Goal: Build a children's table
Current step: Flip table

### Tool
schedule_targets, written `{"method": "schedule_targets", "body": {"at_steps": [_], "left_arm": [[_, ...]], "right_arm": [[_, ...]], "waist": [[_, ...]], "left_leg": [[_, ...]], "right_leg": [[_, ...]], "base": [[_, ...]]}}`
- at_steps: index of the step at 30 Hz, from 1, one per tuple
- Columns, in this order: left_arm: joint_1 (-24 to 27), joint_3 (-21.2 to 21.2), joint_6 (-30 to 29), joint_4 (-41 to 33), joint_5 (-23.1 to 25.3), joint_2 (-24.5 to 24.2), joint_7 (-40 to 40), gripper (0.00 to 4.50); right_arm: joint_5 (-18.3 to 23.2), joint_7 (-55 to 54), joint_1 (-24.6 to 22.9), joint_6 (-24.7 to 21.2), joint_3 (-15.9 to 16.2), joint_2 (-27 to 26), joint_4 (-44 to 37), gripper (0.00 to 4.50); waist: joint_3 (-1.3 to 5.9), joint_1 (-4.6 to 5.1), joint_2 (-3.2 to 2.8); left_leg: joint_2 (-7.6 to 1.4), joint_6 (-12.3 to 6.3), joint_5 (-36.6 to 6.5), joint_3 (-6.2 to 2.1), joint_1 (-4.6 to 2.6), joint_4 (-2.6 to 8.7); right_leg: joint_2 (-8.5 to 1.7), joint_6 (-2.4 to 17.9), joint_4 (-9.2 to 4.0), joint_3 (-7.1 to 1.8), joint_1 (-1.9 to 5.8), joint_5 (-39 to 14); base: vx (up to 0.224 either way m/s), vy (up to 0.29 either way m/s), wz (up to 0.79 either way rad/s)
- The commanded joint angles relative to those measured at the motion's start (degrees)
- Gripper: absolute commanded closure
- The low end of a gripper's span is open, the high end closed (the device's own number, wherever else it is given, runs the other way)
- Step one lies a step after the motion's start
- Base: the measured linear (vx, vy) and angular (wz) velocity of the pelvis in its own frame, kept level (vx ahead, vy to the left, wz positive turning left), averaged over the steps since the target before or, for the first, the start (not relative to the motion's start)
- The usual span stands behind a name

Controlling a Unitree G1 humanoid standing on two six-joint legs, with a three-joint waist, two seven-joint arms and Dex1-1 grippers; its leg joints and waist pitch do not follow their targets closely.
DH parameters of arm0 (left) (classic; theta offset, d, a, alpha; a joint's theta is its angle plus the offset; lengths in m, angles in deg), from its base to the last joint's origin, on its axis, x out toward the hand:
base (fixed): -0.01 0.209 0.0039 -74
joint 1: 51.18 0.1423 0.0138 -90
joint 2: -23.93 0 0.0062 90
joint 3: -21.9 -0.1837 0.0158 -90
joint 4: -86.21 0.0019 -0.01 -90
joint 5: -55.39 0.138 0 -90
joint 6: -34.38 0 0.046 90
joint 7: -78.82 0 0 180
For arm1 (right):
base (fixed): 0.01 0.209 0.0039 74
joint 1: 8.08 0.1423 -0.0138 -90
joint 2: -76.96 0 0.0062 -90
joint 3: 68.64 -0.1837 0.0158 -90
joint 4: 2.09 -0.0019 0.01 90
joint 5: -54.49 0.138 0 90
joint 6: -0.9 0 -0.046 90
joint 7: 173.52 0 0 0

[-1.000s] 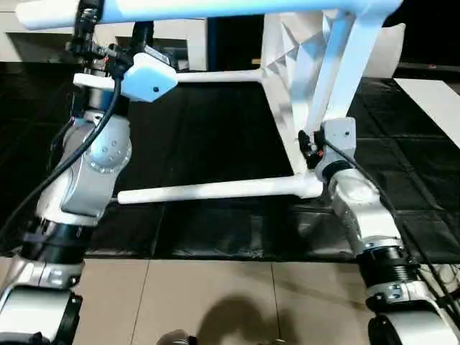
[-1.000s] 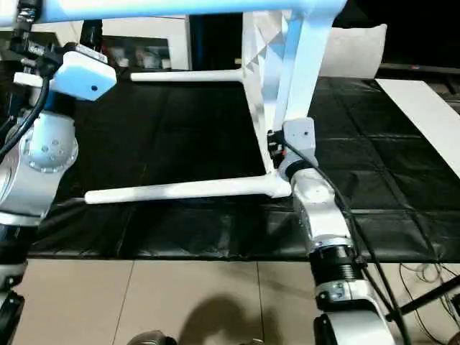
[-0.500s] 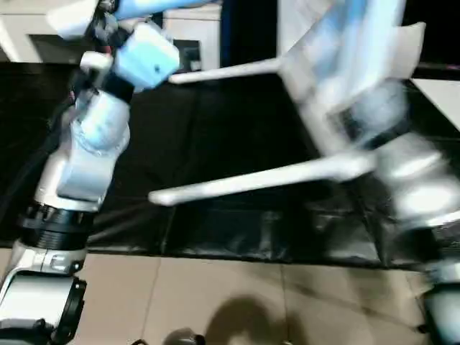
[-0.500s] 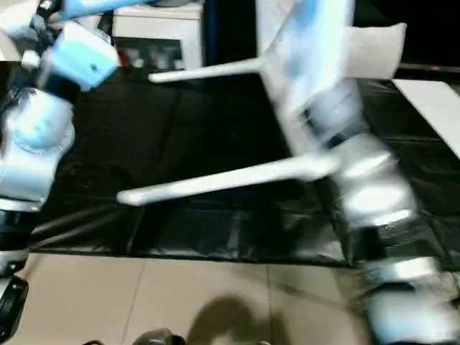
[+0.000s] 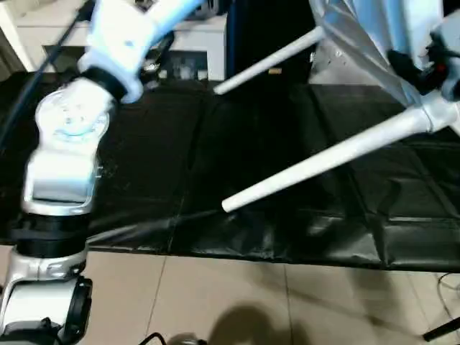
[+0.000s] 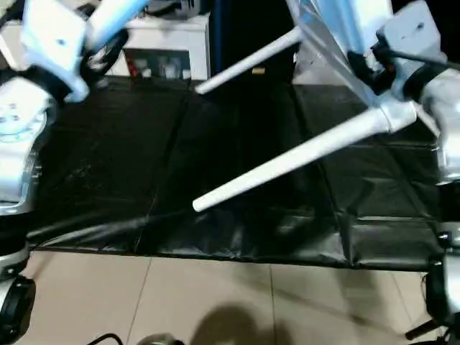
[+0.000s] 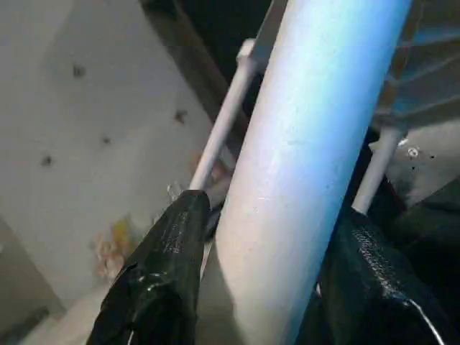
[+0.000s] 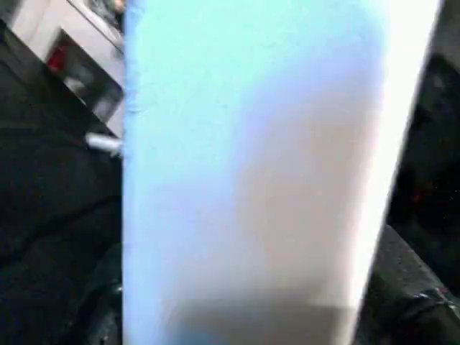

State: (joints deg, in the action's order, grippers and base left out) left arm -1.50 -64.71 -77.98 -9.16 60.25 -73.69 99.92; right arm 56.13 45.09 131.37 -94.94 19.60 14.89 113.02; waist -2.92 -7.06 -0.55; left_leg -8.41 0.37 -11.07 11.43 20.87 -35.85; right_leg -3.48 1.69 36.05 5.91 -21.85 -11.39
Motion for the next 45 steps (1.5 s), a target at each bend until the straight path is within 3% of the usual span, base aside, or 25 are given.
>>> {"method": "schedule_targets", "body": {"at_steps": [1, 4, 7, 8, 10, 11, 12, 13, 14, 15, 16, 17, 18, 19, 20, 21, 23, 24, 26, 27, 28, 30, 31, 38, 45], "left_arm": [[1.5, -1.2, -6.0, 4.0, -4.0, 3.6, -1.2, 2.52], [1.6, -0.9, -8.2, 3.0, -4.0, 4.0, -1.2, 2.52], [1.6, -0.8, -9.4, 2.9, -3.8, 3.8, -0.5, 2.52], [1.7, -0.7, -9.7, 2.8, -3.7, 3.8, -0.4, 2.52], [1.7, -0.9, -9.8, 3.0, -2.9, 3.8, -0.3, 2.52], [1.8, -1.0, -9.7, 3.2, -2.6, 3.9, -0.4, 2.52], [1.9, -1.4, -8.8, 3.2, -2.2, 3.8, -0.2, 2.54], [2.0, -1.6, -8.2, 3.3, -1.9, 3.7, -0.1, 2.57], [2.3, -1.8, -7.3, 3.3, -1.7, 3.6, -0.1, 2.62], [3.1, -2.3, -5.4, 3.2, -1.2, 3.4, -0.2, 2.68], [3.3, -2.3, -5.0, 3.1, -1.1, 3.3, -0.2, 2.68], [4.0, -2.5, -4.4, 2.9, -0.9, 3.1, -0.3, 2.77], [5.3, -2.7, -3.8, 2.5, -0.5, 2.7, -0.2, 2.77], [5.3, -2.7, -3.8, 2.5, -0.5, 2.7, -0.2, 2.84], [5.9, -2.7, -3.5, 2.3, -0.4, 2.6, -0.1, 2.87], [6.7, -2.4, -3.5, 2.0, -0.2, 2.5, -0.3, 2.89], [8.3, -2.0, -2.9, 1.1, -0.4, 2.1, -0.1, 2.93], [8.8, -2.0, -2.5, 0.8, -0.6, 2.0, 0.3, 2.94], [10.3, -2.0, -1.5, 0.1, -0.9, 1.7, 0.6, 2.96], [10.6, -2.0, -1.2, -0.1, -1.0, 1.7, 0.5, 2.96], [12.0, -2.3, 0.2, -0.1, -1.2, 1.2, 1.4, 2.96], [14.0, -2.6, 2.5, -0.1, -1.5, 0.6, 2.5, 2.98], [14.3, -2.5, 2.8, -0.1, -1.8, 0.5, 2.7, 2.98], [15.4, -2.6, 4.1, 0.3, -1.8, -1.0, 4.3, 2.98], [16.4, -2.8, 6.2, 1.1, -2.5, -1.7, 4.6, 2.98]], "right_arm": [[1.8, 8.1, 0.3, 5.1, 6.0, -2.7, -2.1, 1.31], [2.7, 7.1, 2.5, 9.3, 3.9, -5.1, 0.9, 1.08], [9.6, 6.8, 5.6, 11.7, -2.3, -9.4, 2.1, 0.81], [11.1, 6.6, 6.2, 12.7, -3.6, -10.3, 2.2, 0.74], [15.2, 4.9, 8.2, 14.6, -7.5, -12.5, 1.8, 0.48], [16.2, 4.2, 8.7, 15.5, -8.6, -13.1, 1.7, 0.4], [17.3, 4.2, 9.1, 16.0, -9.5, -13.6, 1.7, 0.35], [18.0, 4.3, 9.3, 16.2, -10.1, -13.9, 1.6, 0.29], [18.6, 4.1, 9.3, 16.3, -10.6, -14.2, 1.4, 0.17], [20.1, 3.5, 8.1, 14.7, -11.6, -15.0, -0.3, 0.07], [20.3, 3.3, 7.8, 14.4, -11.8, -15.1, -0.7, 0.07], [20.6, 2.4, 6.7, 13.7, -12.3, -15.6, -1.7, 0.0], [22.0, 0.7, 3.2, 11.8, -13.1, -17.0, -4.5, 0.0], [22.0, 0.7, 3.2, 11.8, -13.1, -17.0, -4.5, 0.0], [22.5, -0.1, 1.4, 11.2, -13.4, -17.7, -6.0, 0.0], [23.2, -1.1, -1.7, 10.6, -13.5, -19.0, -8.4, 0.0], [23.9, -2.9, -7.6, 10.4, -13.1, -21.2, -12.5, 0.0], [24.0, -3.4, -9.3, 10.4, -13.0, -21.9, -13.7, 0.0], [24.6, -5.5, -14.1, 10.1, -13.2, -24.2, -16.4, 0.0], [24.8, -6.1, -15.4, 9.5, -13.4, -24.8, -17.5, 0.0], [24.6, -8.2, -19.0, 9.8, -14.0, -27.0, -18.5, 0.0], [23.9, -13.7, -23.5, 10.7, -16.2, -30.9, -19.3, 0.0], [23.5, -15.6, -24.2, 11.0, -17.0, -31.8, -19.3, 0.0], [21.6, -19.7, -24.7, 11.2, -17.5, -31.8, -15.8, 0.0], [25.1, -14.6, -18.8, 5.6, -16.5, -31.0, -6.3, 0.0]], "waist": [[2.33, 1.21, 2.01], [2.25, 2.6, 1.71], [1.88, 4.52, 1.36], [1.72, 5.14, 0.7], [1.69, 5.96, 0.21], [1.5, 6.42, -0.61], [2.11, 4.93, -1.82], [1.76, 4.13, -1.38], [2.38, 3.44, 0.8], [2.41, 3.03, 4.09], [2.03, 2.49, 3.83], [1.96, 1.55, 2.6], [2.47, 0.66, 1.47], [2.4, 1.26, 0.92], [2.69, 2.57, -0.1], [3.14, 2.72, -0.5], [2.91, 2.73, -0.33], [3.09, 2.51, 0.25], [3.29, 2.25, 0.44], [3.51, 2.01, 0.27], [3.52, 1.9, -0.64], [3.32, 1.8, -1.06], [3.34, 2.02, -0.76], [3.07, 1.81, -0.77], [3.04, 2.52, -0.66]], "left_leg": [[-4.09, -1.08, -18.7, -2.76, -2.16, 3.04], [-4.41, -0.7, -23.6, -3.39, -2.3, 3.33], [-4.78, 0.58, -30.7, -4.31, -2.6, 3.7], [-4.81, 1.54, -34.4, -4.5, -3.54, 3.5], [-5.63, 3.09, -40.1, -5.28, -3.65, 4.29], [-6.82, 4.77, -46.0, -5.76, -2.6, 6.62], [-8.5, 7.16, -50.4, -5.49, 0.83, 11.29], [-8.4, 7.82, -51.9, -4.29, 1.87, 13.03], [-5.86, 8.3, -47.1, -1.85, -1.25, 11.27], [-1.94, 4.57, -30.0, -2.07, -5.43, -0.28], [-1.33, 1.99, -19.2, -2.44, -5.23, -3.41], [-1.3, -0.62, -6.5, -4.17, -1.21, -2.47], [-3.35, 0.02, -6.7, -4.18, -0.81, 2.1], [-4.62, 0.34, -10.6, -4.62, -0.61, 3.73], [-6.44, 3.14, -21.7, -5.65, -1.06, 5.34], [-6.55, 5.23, -28.2, -5.64, -1.67, 5.97], [-5.92, 5.56, -30.4, -5.26, -1.59, 6.11], [-5.2, 4.31, -27.3, -4.8, -1.15, 5.66], [-5.01, 2.7, -22.7, -4.46, -0.61, 5.39], [-5.17, 2.21, -20.7, -4.44, -0.56, 5.4], [-5.27, 1.72, -18.4, -4.42, -0.28, 5.41], [-5.36, 1.69, -19.1, -4.4, -0.29, 5.77], [-5.35, 1.97, -19.4, -4.42, -0.18, 5.91], [-5.22, 2.91, -20.4, -4.28, -0.35, 6.14], [-5.23, 2.91, -21.7, -4.36, -0.22, 6.06]], "right_leg": [[-6.06, 1.2, -8.44, -2.57, -0.05, -38.2], [-6.15, 1.3, -8.76, -1.58, 0.19, -37.7], [-6.16, -0.2, -9.32, 0.03, 0.43, -38.4], [-6.12, -0.9, -9.87, 0.98, 0.0, -39.5], [-6.15, -0.9, -9.55, 1.99, 0.77, -37.3], [-5.17, 0.2, -7.21, 2.35, 2.1, -32.4], [-3.8, 3.3, 1.63, 0.7, 5.39, -17.4], [-3.06, 3.8, 3.66, 0.25, 5.09, -12.5], [-3.47, 4.6, 1.9, -1.77, 2.02, -16.7], [-8.83, 1.1, -8.41, -3.75, -3.49, -43.1], [-10.86, -0.2, -10.11, -5.3, -3.61, -52.0], [-11.73, 0.7, -9.49, -6.53, 0.52, -52.1], [-8.18, 2.2, -7.81, -3.93, 1.25, -41.1], [-6.25, 3.4, -6.4, -3.31, 0.88, -33.5], [-4.98, 5.6, -4.63, -2.9, 0.88, -23.0], [-5.12, 7.2, -4.25, -3.25, 0.99, -16.5], [-5.79, 8.2, -4.65, -3.59, 1.08, -15.5], [-6.63, 8.5, -5.13, -4.04, 1.33, -17.3], [-7.11, 8.4, -5.36, -4.46, 1.63, -18.1], [-7.13, 8.5, -5.28, -4.47, 1.73, -16.9], [-6.79, 9.1, -4.95, -4.46, 1.55, -14.4], [-6.64, 8.8, -5.13, -4.47, 1.21, -13.7], [-6.56, 8.7, -5.29, -4.42, 1.34, -14.1], [-6.71, 7.8, -5.61, -4.53, 1.35, -17.7], [-6.79, 9.1, -5.5, -4.47, 1.44, -18.2]], "base": [[0.0, 0.0, 0.0], [0.0, 0.0, 0.0], [0.0, 0.0, 0.0], [0.0, 0.0, 0.0], [0.0, 0.0, 0.0], [0.0, 0.0, 0.0], [-0.092, 0.007, 0.06], [0.0, 0.0, 0.0], [0.0, 0.0, 0.0], [0.037, -0.064, 0.13], [0.015, -0.057, -0.1], [0.015, -0.057, -0.1], [0.07, -0.01, -0.09], [0.053, 0.015, -0.02], [0.053, 0.015, -0.02], [0.0, 0.0, 0.0], [0.0, 0.0, 0.0], [0.0, 0.0, 0.0], [0.027, 0.013, 0.0], [0.0, 0.0, 0.0], [0.0, 0.0, 0.0], [0.0, 0.0, 0.0], [0.0, 0.0, 0.0], [0.0, 0.0, 0.0], [0.0, 0.0, 0.0]]}}
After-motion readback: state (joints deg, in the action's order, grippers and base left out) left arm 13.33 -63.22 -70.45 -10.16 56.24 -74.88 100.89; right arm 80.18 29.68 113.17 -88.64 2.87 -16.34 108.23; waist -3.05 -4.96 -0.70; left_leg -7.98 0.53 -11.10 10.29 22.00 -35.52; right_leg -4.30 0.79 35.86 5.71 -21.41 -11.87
